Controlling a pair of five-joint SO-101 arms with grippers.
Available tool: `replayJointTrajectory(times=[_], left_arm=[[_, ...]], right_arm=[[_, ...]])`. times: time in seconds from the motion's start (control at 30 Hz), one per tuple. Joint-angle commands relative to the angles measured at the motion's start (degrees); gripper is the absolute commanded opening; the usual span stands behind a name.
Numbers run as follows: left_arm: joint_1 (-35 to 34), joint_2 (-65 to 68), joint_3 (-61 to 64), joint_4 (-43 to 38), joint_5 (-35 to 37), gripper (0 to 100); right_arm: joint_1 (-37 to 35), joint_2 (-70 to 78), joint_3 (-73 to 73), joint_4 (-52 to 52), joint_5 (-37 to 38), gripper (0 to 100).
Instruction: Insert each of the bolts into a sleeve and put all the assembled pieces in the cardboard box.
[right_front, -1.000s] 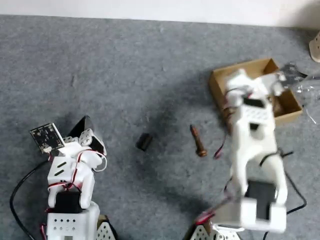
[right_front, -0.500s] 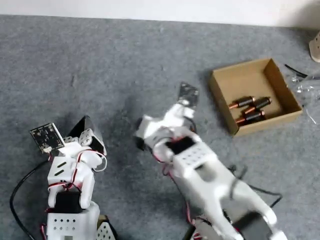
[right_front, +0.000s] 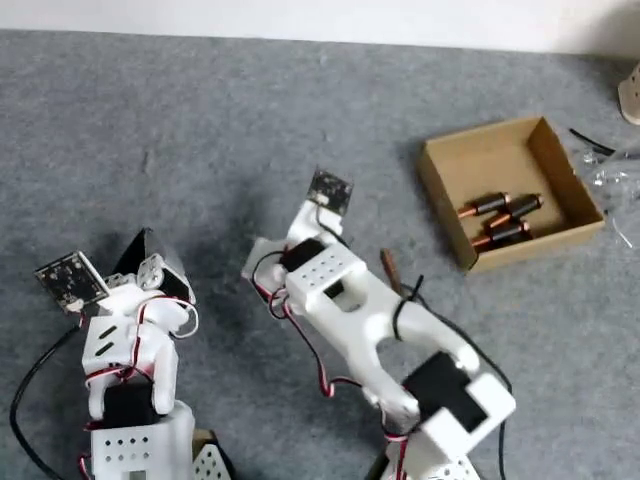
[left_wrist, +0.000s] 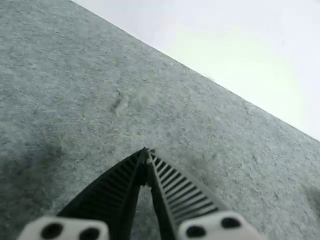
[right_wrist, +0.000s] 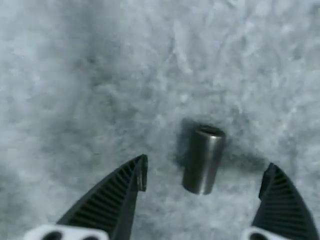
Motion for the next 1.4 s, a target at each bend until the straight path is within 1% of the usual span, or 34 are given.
replayJointTrajectory(times=[0.0,0.2,0.4,0.43,0.5,0.63,0.67,0.73,0.9,1.0,1.2,1.37], left_arm=[[-0.75,0.13,1.27,-1.67,-0.35,1],[-0.75,0.22,1.27,-1.67,-0.35,1],[-0.75,0.22,1.27,-1.49,-0.35,1],[-0.75,0.22,1.27,-1.49,-0.35,1],[-0.75,0.22,1.27,-1.49,-0.35,1],[-0.66,0.22,1.27,-1.49,-0.35,1],[-0.66,0.22,1.27,-1.49,-0.35,1],[-0.57,0.22,1.27,-1.49,-0.35,1],[-0.57,0.22,1.27,-1.49,-0.35,1],[-0.57,0.22,1.27,-1.49,-0.35,1],[-0.48,0.22,1.27,-1.49,-0.35,1],[-0.48,0.31,1.27,-1.49,-0.35,1]], right_arm=[[-0.84,2.42,-2.77,0.48,-0.70,32.1],[-0.66,8.48,-3.21,0.48,-0.70,32.1],[-0.48,9.45,-3.21,0.57,-0.70,31.8],[-0.48,9.45,-3.12,0.57,-0.70,30.5],[-0.48,9.45,-3.12,0.57,-0.70,24.5],[1.10,9.63,-3.21,0.48,0.18,4.6],[2.07,9.63,-3.21,0.48,1.49,0.2],[3.47,9.63,-3.12,0.57,2.73,1.6],[4.18,9.19,-3.12,1.19,2.99,0.4],[4.18,9.19,-3.38,6.02,2.99,0.4],[4.18,5.32,-9.10,14.02,2.99,0.4],[4.18,-1.45,-8.92,15.52,3.08,0.4]])
